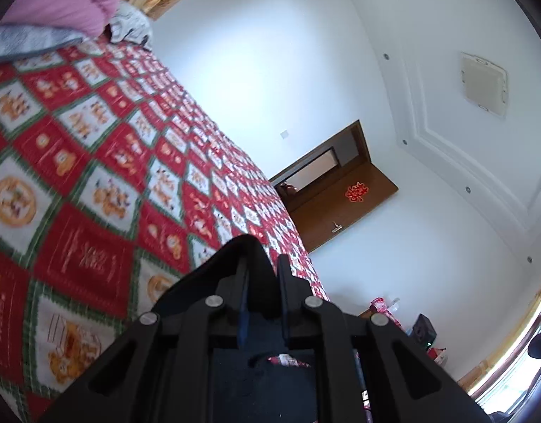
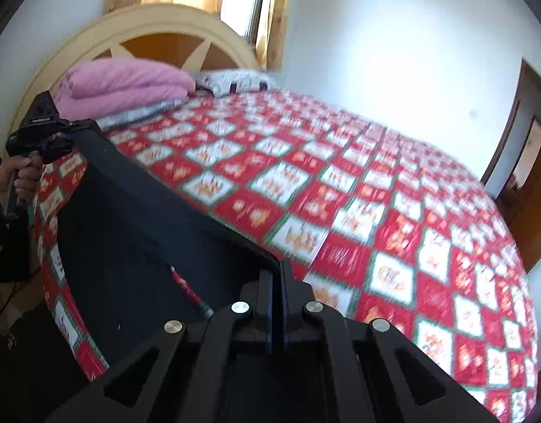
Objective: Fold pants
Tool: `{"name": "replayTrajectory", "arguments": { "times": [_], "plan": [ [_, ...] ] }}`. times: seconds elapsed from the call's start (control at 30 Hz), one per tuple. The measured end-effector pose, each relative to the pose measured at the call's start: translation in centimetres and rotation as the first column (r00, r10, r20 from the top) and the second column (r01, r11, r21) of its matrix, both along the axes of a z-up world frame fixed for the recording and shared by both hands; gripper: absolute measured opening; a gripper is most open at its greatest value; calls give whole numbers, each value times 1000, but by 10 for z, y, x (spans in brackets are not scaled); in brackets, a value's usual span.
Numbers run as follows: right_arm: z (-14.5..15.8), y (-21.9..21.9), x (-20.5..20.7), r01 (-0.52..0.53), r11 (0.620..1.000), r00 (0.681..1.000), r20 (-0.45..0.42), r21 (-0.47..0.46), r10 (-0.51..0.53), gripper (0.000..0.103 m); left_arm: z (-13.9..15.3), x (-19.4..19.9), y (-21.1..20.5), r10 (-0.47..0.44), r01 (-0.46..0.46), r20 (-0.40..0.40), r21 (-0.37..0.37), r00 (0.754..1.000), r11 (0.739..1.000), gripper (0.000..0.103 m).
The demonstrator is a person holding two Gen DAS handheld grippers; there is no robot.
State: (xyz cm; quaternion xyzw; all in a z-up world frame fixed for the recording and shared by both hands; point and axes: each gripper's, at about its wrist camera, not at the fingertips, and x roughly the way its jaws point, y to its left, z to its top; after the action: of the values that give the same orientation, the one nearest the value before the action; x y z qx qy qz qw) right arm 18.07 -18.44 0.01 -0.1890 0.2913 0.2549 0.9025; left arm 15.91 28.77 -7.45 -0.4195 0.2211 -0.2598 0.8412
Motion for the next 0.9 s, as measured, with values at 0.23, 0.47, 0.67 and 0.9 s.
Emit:
{"name": "replayTrajectory", "arguments": {
  "times": [0.23,0.47,0.67,0.9],
  "plan": [
    [-59,26,-77,-120,964,986,89,-236,144,3,-71,-42,23,-21,22,-134,3,991,1000,14],
    [-142,50,-131,-240,855,955,48,-460,294,3,-121,-85,58,55,-67,-214,-51,975,996,6],
    [-141,42,-120,-243,886,968,-34,-395,250,3,-123,-87,55,48,-58,-205,-44,978,997,6],
    [-138,41,-136,-265,895,962,-41,-359,268,3,-101,-86,40,67,-62,-174,36,982,997,6]
  ]
}}
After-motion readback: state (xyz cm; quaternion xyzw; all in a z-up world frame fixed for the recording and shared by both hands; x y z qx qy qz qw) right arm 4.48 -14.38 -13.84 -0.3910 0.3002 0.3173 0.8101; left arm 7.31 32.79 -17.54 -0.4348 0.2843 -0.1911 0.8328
